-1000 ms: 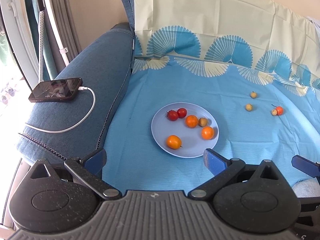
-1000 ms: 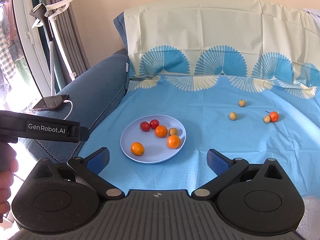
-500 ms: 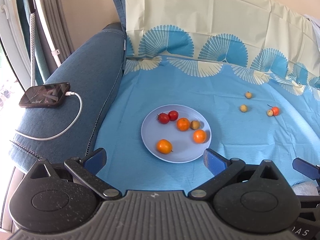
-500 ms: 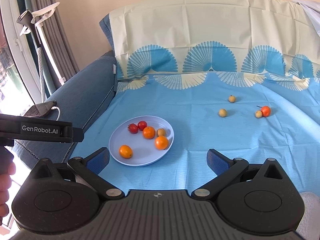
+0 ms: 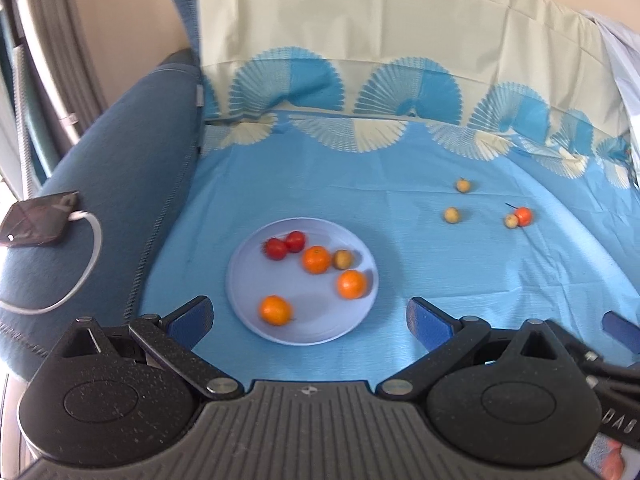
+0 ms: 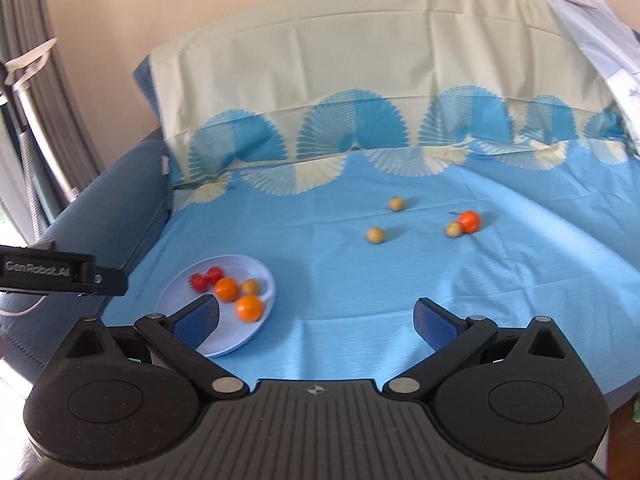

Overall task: Organize fruits
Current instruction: 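Move both open grippers toward the remaining loose fruits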

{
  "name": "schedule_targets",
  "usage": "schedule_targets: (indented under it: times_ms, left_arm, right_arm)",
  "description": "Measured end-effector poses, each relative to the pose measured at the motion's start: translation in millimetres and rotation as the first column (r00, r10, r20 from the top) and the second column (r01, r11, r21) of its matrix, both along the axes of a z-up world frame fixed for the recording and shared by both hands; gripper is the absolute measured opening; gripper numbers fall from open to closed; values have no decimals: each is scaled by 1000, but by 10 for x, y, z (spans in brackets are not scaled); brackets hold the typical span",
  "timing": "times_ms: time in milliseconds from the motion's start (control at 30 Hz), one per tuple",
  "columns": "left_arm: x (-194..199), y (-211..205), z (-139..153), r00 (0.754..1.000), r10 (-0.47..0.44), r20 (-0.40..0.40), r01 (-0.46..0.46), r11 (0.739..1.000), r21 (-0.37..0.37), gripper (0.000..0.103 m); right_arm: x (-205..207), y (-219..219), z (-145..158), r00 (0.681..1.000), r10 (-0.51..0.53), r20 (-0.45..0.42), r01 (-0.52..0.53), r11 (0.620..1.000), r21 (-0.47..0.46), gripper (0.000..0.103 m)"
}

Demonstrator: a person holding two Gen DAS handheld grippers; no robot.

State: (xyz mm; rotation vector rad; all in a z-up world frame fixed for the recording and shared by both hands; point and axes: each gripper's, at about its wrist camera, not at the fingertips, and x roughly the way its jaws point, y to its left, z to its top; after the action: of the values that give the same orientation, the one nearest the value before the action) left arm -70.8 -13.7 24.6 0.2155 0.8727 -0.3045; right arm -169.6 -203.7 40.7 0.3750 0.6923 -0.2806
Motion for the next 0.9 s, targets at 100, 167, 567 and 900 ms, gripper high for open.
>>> schedule_targets:
  times_ms: [100,167,567,900]
  left_arm:
    - [92,-278,-70,999,-41,-16,41,999,8,103]
    - [171,-495,-128,998,-67,-20,68,998,16,103]
    - [1043,-1864,-867,979,-170,-114,175,984,36,103]
    - [1828,-2685,-1646,969,-163,-184,178,982,68,103]
  right_arm:
    - [-51,-257,-56,997,-73,4,73,997,-34,102]
    - [-82,-465,-122,992,-124,2,124,991,-50,102]
    - [330,-1763,-812,949,-312,-43,308,948,-78,102]
    - [1404,-2615,-1713,939,-322,-121,315,946,-70,102]
